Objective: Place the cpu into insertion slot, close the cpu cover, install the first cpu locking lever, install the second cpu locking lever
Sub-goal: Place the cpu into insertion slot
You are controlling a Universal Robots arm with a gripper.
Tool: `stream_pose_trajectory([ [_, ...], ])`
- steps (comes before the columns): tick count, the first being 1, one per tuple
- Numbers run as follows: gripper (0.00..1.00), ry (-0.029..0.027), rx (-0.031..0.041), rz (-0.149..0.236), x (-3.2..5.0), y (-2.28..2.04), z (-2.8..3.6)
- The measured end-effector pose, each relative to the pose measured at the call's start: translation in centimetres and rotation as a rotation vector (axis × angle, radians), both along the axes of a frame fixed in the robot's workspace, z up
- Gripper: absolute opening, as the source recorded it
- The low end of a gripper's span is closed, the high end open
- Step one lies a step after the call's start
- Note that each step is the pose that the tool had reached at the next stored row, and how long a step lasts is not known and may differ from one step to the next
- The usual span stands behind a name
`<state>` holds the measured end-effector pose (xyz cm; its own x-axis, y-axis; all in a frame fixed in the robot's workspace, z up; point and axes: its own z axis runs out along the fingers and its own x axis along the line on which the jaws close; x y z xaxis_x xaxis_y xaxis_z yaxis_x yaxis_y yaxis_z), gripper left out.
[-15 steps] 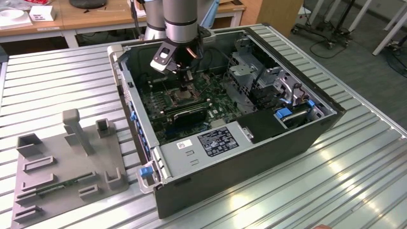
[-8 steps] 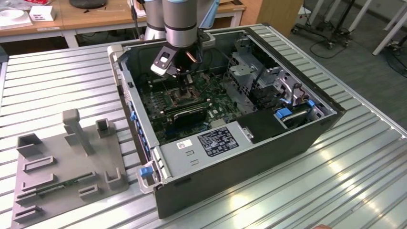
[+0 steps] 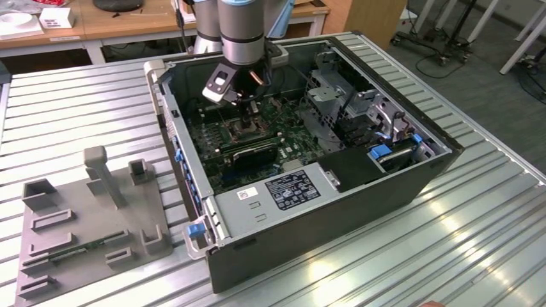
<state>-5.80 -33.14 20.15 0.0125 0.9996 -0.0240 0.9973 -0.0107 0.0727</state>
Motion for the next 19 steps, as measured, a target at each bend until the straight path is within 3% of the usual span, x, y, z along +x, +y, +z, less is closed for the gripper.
stream_pose_trajectory([
  [14, 0.11, -0.0004, 0.0004, 0.0, 0.0, 0.0, -0.25],
  [19, 0.11, -0.0001, 0.0002, 0.0, 0.0, 0.0, 0.91],
])
